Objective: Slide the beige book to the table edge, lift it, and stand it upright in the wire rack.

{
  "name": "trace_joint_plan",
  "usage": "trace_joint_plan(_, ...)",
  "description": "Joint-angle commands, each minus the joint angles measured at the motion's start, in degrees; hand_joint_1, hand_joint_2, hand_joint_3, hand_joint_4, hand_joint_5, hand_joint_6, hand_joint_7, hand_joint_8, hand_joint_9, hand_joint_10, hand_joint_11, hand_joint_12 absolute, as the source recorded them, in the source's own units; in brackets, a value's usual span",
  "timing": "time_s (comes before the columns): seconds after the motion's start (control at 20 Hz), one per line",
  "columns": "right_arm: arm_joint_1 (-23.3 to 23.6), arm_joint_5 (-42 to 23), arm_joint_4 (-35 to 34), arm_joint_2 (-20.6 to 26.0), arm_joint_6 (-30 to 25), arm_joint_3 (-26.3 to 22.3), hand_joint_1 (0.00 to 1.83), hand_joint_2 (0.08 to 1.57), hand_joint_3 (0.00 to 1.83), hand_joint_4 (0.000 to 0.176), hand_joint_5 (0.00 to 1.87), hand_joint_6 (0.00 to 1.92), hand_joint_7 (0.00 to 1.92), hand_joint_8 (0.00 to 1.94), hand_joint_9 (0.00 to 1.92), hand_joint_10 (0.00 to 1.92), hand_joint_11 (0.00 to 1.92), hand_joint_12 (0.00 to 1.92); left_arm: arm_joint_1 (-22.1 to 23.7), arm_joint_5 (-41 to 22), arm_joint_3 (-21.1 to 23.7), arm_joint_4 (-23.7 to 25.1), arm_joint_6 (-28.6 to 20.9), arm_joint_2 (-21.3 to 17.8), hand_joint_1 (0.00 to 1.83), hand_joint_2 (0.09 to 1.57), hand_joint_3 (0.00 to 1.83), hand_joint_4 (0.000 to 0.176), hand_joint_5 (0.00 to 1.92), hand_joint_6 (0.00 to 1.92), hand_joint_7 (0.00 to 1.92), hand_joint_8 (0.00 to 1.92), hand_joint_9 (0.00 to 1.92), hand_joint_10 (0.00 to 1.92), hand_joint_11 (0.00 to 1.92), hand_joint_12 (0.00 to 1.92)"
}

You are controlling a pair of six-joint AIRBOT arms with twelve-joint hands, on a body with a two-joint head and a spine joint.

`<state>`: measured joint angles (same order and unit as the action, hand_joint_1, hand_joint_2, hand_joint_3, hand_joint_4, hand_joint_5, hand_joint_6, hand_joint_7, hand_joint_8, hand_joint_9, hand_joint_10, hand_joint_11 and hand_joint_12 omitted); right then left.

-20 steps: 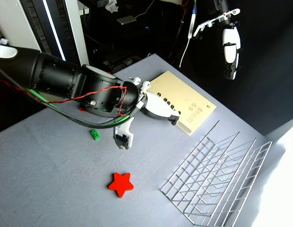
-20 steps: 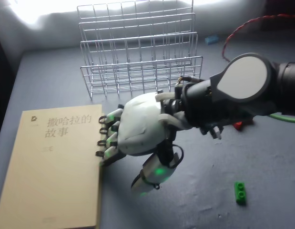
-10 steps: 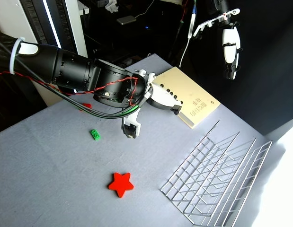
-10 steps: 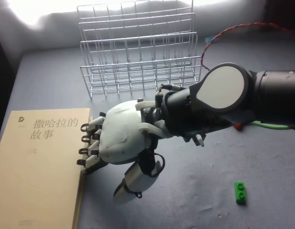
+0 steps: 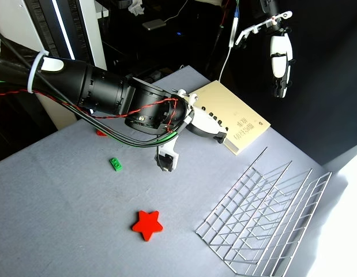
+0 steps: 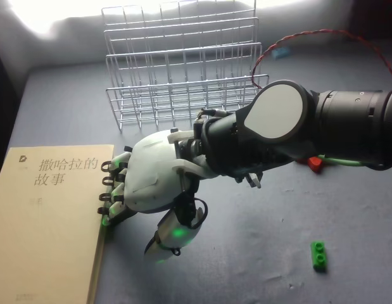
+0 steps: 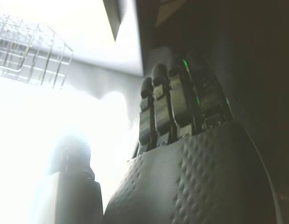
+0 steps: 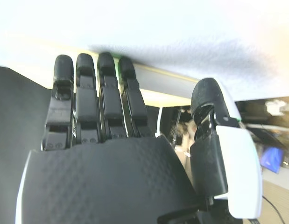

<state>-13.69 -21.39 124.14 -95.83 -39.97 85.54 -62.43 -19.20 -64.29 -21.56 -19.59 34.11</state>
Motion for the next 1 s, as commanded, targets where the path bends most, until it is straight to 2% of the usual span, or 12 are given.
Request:
trace_joint_plan(0.0, 0.9, 1.1, -1.6, -0.1, 0.1, -0.1, 0.14, 1.2, 0.0, 0.0, 0.32, 0.01, 0.31, 0.0, 0.28, 0.0, 0.0, 0.77, 0.5, -4.5, -0.9, -0.8, -0.3, 0.1, 0.23, 1.19, 0.0, 0.0, 0.36, 0.01, 0.38, 0.01, 0.36, 0.01, 0.0, 0.74)
trace_joint_plan(0.45, 1.6, 3.7, -2.2, -1.4, 0.4, 0.1, 0.17, 1.2, 0.0, 0.0, 0.31, 0.0, 0.3, 0.0, 0.26, 0.0, 0.0, 0.71, 1.4, -4.5, -2.4, -0.6, -0.2, 1.5, 0.26, 1.16, 0.0, 0.0, 0.36, 0.0, 0.35, 0.0, 0.33, 0.0, 0.0, 0.69)
trace_joint_plan(0.95, 1.5, 4.0, -2.2, -3.1, -0.2, 0.1, 0.16, 1.21, 0.0, 0.0, 0.31, 0.0, 0.31, 0.0, 0.27, 0.0, 0.0, 0.7, 1.7, -4.5, -2.9, -0.6, -0.1, 2.1, 0.29, 1.15, 0.0, 0.0, 0.37, 0.0, 0.4, 0.0, 0.38, 0.0, 0.0, 0.83)
